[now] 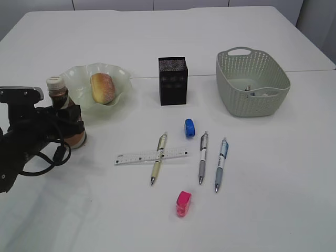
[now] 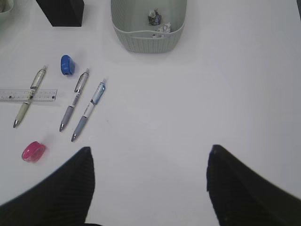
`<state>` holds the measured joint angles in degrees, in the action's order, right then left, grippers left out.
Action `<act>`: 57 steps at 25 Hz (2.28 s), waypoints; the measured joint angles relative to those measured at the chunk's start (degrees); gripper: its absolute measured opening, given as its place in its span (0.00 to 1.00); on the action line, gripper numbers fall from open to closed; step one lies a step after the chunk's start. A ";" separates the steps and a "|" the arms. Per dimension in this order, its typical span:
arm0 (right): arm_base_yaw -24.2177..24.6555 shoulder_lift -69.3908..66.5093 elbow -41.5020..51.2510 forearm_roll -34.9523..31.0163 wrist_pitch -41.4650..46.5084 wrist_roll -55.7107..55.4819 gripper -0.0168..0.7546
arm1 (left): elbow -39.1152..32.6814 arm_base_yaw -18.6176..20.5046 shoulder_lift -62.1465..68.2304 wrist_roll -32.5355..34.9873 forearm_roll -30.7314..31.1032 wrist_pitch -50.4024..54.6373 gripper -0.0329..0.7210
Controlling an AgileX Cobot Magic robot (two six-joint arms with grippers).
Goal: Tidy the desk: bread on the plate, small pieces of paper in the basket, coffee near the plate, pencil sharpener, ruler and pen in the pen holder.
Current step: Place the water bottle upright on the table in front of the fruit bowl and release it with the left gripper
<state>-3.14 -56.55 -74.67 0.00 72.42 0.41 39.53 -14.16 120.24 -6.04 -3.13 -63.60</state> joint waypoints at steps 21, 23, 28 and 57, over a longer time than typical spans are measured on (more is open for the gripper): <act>0.00 0.00 0.00 0.00 0.00 -0.10 0.77 | 0.29 0.00 0.00 -1.83 0.55 -1.59 0.73; 0.00 0.00 0.00 0.00 0.00 -0.10 0.77 | 0.39 0.00 -0.10 -1.92 0.64 -1.59 0.73; 0.00 0.00 0.00 0.00 0.00 -0.10 0.77 | 0.39 0.00 -2.38 -1.92 0.64 -1.59 0.74; 0.00 0.00 0.00 0.00 0.00 0.17 0.77 | 0.39 0.00 -16.47 6.36 0.36 10.75 0.74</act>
<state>-3.14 -56.55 -74.67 0.00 72.42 0.58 39.92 -14.16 103.77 0.31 -2.77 -52.85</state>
